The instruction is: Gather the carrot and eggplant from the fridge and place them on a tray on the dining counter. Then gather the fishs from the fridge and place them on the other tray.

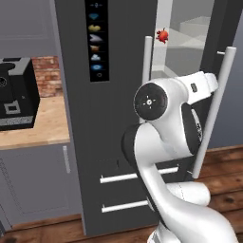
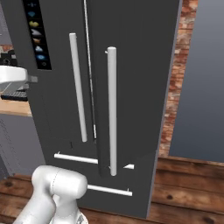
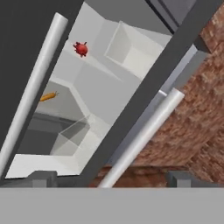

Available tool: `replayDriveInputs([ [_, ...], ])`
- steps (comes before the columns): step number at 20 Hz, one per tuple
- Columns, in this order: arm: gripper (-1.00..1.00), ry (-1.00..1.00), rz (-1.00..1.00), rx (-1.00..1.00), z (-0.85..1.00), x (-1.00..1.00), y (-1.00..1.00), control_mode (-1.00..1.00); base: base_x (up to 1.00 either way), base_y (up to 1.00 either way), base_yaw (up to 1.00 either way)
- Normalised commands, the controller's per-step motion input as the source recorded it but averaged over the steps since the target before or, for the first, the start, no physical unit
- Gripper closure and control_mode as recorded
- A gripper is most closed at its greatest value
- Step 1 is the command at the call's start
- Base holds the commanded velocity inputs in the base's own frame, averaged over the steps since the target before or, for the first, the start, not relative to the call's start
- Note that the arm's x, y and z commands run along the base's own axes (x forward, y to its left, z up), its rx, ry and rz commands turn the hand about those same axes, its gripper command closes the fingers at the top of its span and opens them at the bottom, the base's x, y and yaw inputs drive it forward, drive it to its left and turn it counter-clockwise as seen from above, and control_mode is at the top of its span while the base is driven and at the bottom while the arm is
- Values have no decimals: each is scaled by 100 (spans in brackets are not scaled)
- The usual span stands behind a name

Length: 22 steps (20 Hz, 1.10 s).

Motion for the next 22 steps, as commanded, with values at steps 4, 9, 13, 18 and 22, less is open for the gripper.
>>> replayDriveInputs([
  [4, -100, 0, 11, -10, -12, 66, -27, -100, 0, 0, 0],
  [9, -100, 7, 11, -11, 0, 61, -20, -100, 0, 0, 0],
  [13, -100, 17, 2, -15, 0, 54, -9, -100, 0, 0, 0],
  [18, -100, 23, -1, -14, 0, 39, -1, -100, 0, 0, 0],
  [22, -100, 18, 0, -12, 0, 32, -15, -100, 0, 0, 0],
])
